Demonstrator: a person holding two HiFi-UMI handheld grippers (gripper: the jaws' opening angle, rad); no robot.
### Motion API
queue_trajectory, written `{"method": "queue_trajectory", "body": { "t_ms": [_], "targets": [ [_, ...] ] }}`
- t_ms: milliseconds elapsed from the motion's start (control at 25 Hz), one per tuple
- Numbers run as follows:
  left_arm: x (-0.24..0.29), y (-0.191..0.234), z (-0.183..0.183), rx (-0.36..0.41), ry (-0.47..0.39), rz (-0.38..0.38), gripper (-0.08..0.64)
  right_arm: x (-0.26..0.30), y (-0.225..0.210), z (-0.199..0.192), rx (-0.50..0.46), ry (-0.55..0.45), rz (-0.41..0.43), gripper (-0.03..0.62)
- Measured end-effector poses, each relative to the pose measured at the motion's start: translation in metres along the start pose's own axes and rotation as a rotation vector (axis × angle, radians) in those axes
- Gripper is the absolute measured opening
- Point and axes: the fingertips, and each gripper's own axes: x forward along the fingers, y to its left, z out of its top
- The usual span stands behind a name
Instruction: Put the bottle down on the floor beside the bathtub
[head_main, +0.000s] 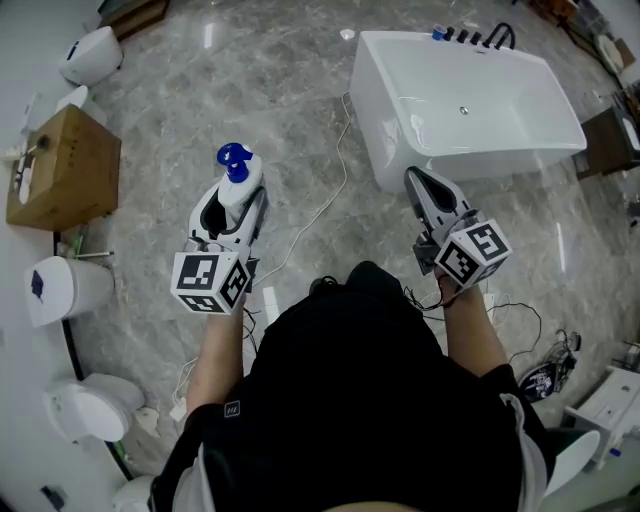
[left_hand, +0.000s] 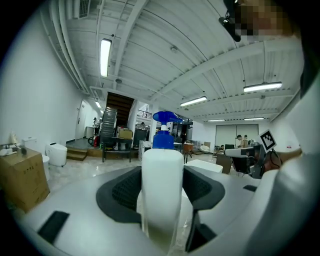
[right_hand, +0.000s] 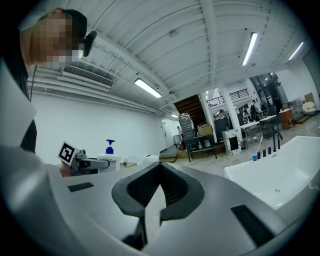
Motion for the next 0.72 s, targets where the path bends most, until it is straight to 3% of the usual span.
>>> {"method": "queue_trajectory", "body": {
  "t_ms": [400, 720],
  "targets": [
    [0.049, 0.029, -0.013, -0.029, 0.042, 0.011, 0.259, 0.045, -0.042, 0.0, 0.045, 0.008, -0.006, 0.029],
    [0.158, 0.046, 0.005, -0.012, 0.081, 0.005, 0.259, 0.107, -0.129, 0.021, 0.062, 0.003, -0.001, 0.029]
  ]
}}
